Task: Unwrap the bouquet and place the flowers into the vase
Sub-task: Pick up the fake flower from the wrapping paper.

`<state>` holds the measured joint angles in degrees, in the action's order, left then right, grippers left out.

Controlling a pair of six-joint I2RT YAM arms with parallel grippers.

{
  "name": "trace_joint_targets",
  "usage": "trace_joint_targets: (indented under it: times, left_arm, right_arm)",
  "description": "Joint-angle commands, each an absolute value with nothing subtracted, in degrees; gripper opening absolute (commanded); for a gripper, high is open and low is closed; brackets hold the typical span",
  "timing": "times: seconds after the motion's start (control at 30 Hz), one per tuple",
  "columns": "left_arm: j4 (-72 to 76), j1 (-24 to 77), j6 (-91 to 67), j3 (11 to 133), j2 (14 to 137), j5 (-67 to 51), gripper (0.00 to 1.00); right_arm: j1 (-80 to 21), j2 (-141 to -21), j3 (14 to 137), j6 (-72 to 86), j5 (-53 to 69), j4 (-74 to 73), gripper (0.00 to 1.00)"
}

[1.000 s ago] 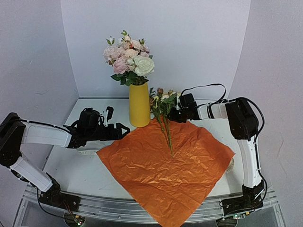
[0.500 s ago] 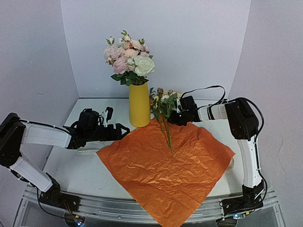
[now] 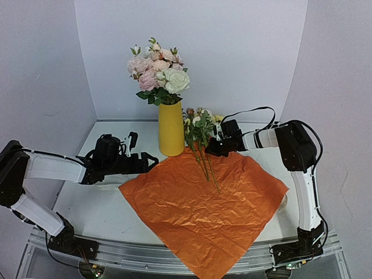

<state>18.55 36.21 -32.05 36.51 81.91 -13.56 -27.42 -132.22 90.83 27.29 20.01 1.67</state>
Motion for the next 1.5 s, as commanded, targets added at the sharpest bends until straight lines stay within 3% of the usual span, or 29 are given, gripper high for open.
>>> trace_joint_targets:
  times: [0.0, 0.33, 0.53, 0.9, 1.17, 1.47]
  left_arm:
    - [20.7, 36.2, -32.5, 35.5, 78.5, -14.2, 0.9]
    - [20.7, 36.3, -32.8, 35.9, 76.7, -15.3, 0.9]
    - [21.1, 36.9, -33.0, 38.8, 78.4, -18.2, 0.89]
    - [26.1, 48.6, -38.1, 49.6, 77.9, -16.5, 0.88]
    - [31.3, 59.7, -36.9, 60.4, 86.5, -12.8, 0.8]
    - [32.9, 64.3, -35.4, 74.9, 96.0, -12.8, 0.7]
  right_arm:
    - [-27.6, -126.9, 87.9, 27.0, 14.3, 2.5, 0.0]
    - [-26.6, -111.3, 77.8, 26.8, 2.0, 3.7, 0.0]
    - [-26.7, -105.5, 74.5, 25.5, 7.0, 7.7, 0.0]
    - [-27.6, -77.4, 49.5, 26.0, 19.8, 23.3, 0.0]
    - [-37.2, -57.9, 39.0, 28.4, 17.5, 24.3, 0.0]
    - [-41.4, -50.4, 35.7, 28.9, 18.4, 24.8, 0.0]
